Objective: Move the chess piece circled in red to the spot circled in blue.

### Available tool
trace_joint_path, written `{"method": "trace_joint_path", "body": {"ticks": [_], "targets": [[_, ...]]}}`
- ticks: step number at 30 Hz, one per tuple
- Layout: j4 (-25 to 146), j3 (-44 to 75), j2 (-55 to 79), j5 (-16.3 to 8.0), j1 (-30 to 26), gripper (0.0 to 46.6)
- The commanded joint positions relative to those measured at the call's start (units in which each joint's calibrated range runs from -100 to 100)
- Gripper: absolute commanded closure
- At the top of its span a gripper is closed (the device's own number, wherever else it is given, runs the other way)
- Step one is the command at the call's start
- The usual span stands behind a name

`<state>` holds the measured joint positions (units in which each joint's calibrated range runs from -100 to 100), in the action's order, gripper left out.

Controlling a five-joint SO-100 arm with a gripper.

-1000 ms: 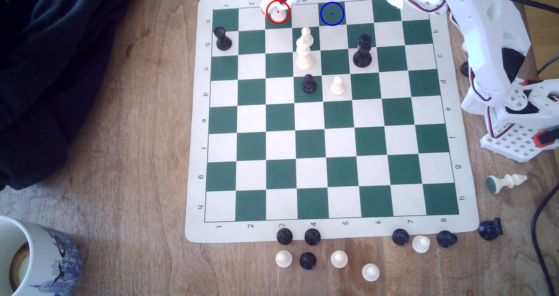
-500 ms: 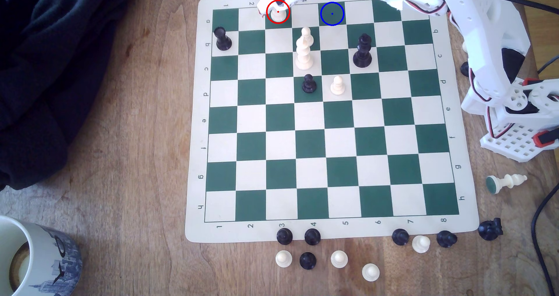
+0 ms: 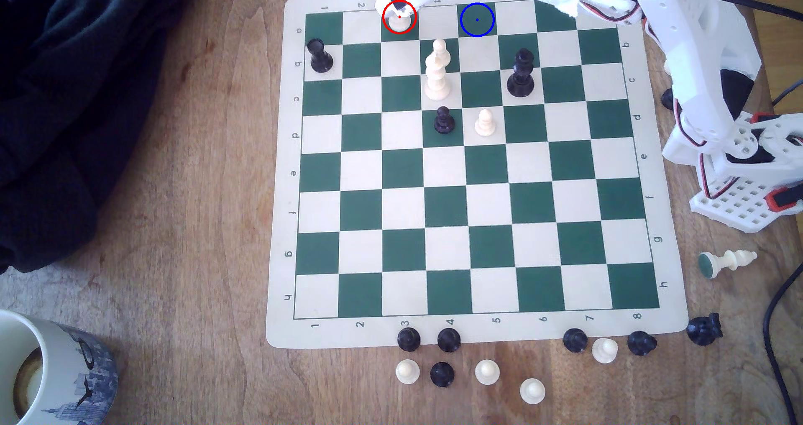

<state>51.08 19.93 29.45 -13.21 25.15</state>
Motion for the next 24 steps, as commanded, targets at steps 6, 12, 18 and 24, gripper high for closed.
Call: {"method": "trace_joint_path", "body": {"ticks": [6, 12, 18, 24], "targets": [[-0.1, 5.8, -4.6, 0.0, 0.7, 42.9], [1.1, -0.8, -15.0, 0.2, 0.9, 43.2], [-0.9, -10.9, -24.0, 0.9, 1.6, 43.4], [-6.2, -25.4, -32.2, 1.9, 2.3, 43.8]]}}
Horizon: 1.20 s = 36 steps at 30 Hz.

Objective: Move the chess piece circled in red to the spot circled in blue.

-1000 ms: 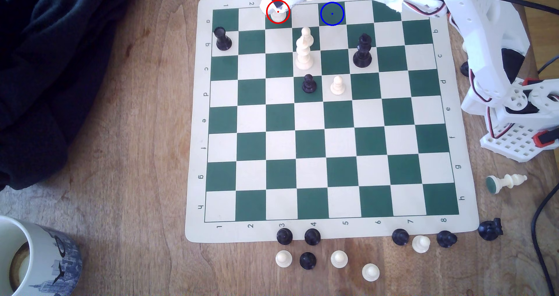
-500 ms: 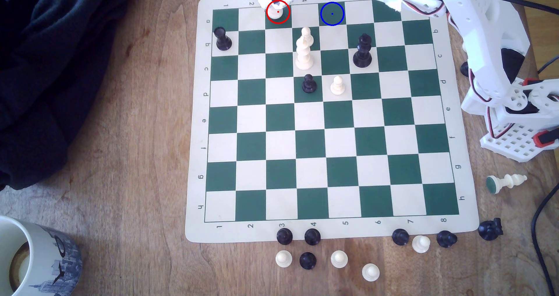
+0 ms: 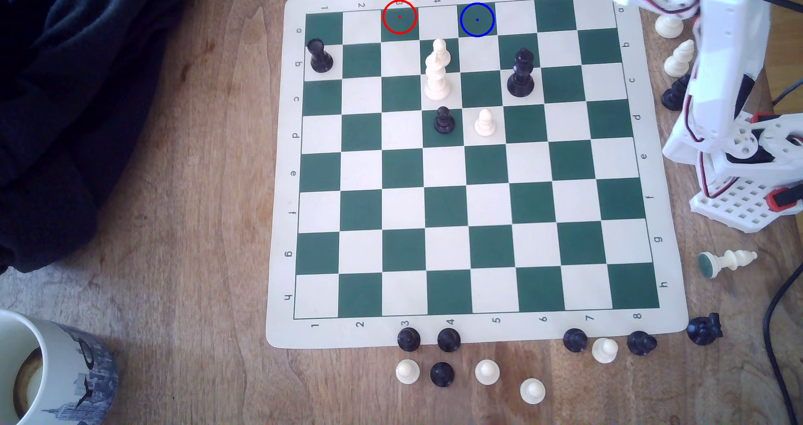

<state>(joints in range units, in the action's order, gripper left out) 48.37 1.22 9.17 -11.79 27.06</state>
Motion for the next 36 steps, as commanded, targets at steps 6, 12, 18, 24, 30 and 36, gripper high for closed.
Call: {"method": "trace_joint_path", "body": {"ticks": [6, 12, 18, 24, 30, 36], "targets": [[-7.1, -20.4, -20.7, 2.1, 1.7, 44.6], [-11.5, -29.3, -24.5, 3.1, 3.6, 44.7], [-17.2, -38.3, -25.6, 3.6, 4.3, 44.8], [-19.9, -40.3, -23.8, 3.6, 5.0, 44.8], [-21.7, -41.5, -21.7, 3.6, 5.0, 44.8], [-23.1, -41.5, -19.0, 3.6, 5.1, 44.8]]}}
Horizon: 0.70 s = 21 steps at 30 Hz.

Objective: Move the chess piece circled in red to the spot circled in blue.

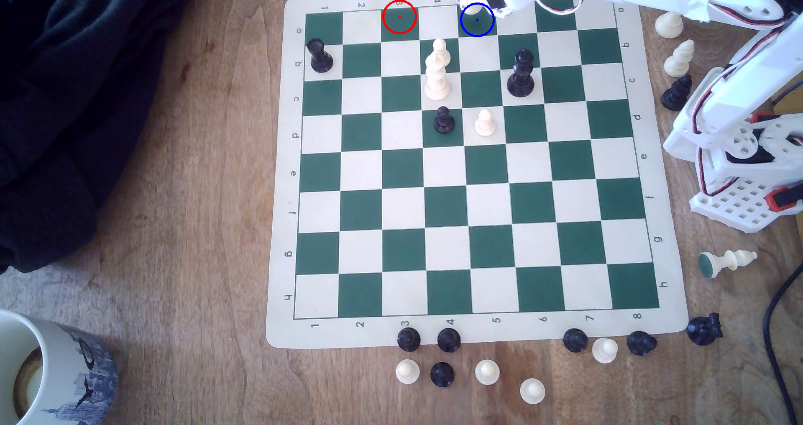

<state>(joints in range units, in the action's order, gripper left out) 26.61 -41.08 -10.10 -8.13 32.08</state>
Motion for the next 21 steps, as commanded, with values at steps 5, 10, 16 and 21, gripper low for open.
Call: {"method": "trace_joint_path", "body": {"ticks": [5, 10, 16, 21], "targets": [[-2.5, 0.8, 2.8, -0.2, 0.5, 44.8], [-2.8, 1.2, 4.3, 0.0, 0.6, 44.8], [-2.8, 1.3, 5.4, 0.0, 0.7, 44.7], [-2.8, 1.5, 5.6, 0.0, 1.0, 37.6]]}}
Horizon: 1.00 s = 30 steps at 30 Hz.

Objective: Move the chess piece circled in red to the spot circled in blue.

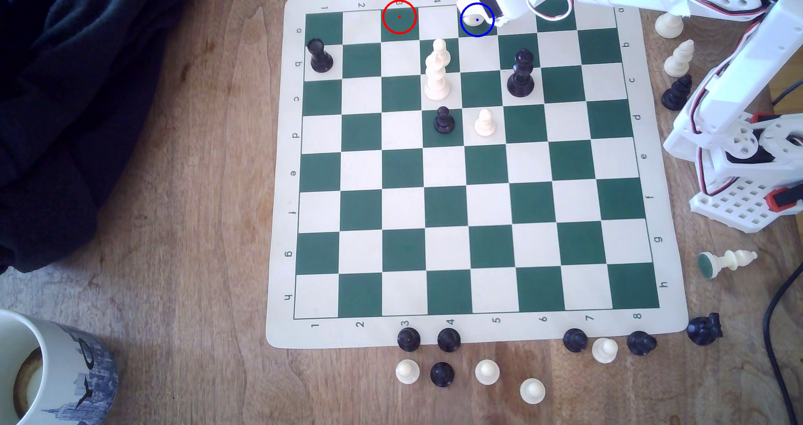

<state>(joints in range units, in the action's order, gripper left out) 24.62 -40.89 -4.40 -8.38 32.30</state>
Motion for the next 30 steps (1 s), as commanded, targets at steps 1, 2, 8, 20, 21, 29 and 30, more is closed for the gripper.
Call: {"method": "trace_joint_path", "body": {"ticks": [1, 2, 8, 20, 21, 29, 30], "targets": [[-0.8, 1.5, 0.0, 0.2, 1.0, 32.4], [-0.8, 1.8, 0.0, 0.2, 1.1, 31.1], [-0.8, 2.5, -0.8, 0.2, 2.1, 28.2], [19.2, 14.7, -12.2, -0.3, 1.2, 27.0], [20.8, 15.7, -13.3, -0.3, 1.1, 27.0], [24.9, 4.4, -31.6, 0.3, -3.8, 43.7], [24.5, 1.9, -34.0, 0.6, -4.7, 43.8]]}}
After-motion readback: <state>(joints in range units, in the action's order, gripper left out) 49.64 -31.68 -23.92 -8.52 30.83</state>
